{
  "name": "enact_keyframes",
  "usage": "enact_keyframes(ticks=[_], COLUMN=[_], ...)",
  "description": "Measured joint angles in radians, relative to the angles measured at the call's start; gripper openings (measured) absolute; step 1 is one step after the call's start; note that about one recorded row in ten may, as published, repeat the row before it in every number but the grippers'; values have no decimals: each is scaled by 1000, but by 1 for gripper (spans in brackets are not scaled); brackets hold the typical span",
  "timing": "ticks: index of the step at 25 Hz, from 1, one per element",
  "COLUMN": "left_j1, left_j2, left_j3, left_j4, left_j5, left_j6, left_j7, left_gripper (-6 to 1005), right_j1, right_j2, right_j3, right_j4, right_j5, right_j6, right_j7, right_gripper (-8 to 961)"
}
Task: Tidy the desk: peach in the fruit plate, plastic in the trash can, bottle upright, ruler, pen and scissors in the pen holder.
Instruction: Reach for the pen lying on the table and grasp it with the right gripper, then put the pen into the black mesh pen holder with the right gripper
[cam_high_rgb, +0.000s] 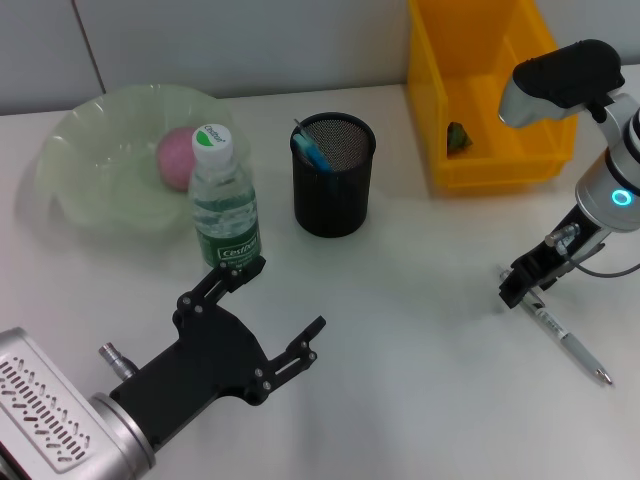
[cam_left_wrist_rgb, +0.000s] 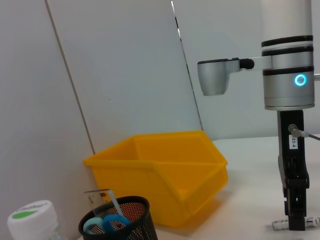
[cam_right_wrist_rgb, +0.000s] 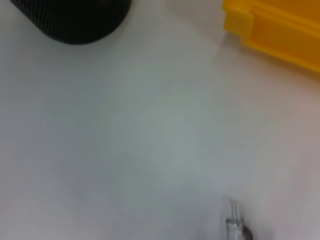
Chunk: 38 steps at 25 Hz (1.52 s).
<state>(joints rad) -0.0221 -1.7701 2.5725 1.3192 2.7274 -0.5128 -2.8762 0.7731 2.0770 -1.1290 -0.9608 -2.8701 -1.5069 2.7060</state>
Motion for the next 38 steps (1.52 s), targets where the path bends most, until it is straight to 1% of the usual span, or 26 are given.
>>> enact_keyframes(ticks=[8,16,24,31,34,38], left_j1=[1,1,1,-2,0,6], left_j2=[0,0,0,-2,-1,5], left_j3=[0,0,0,0,0,1], left_j4=[0,0,-1,-11,-11,-9], left_j5=[0,0,0,0,0,0], left_j6=[-1,-1,-1,-1,-14,-36], left_j7=[0,0,0,0,0,-1], left_gripper=[811,811,811,811,811,811], right_j1=[0,2,2,8,5,-10], right_j2=[0,0,0,-2,-1,1], right_j3=[0,0,0,-1,-2,-2], right_j4=[3,19,25,58,48,-1], right_j5=[-15,-23,-24,-29,-27,-22], right_j6=[1,2,13,32,34,26], right_j7=[1,1,2,-6,-6,-7], right_gripper=[400,404,333,271,230,165])
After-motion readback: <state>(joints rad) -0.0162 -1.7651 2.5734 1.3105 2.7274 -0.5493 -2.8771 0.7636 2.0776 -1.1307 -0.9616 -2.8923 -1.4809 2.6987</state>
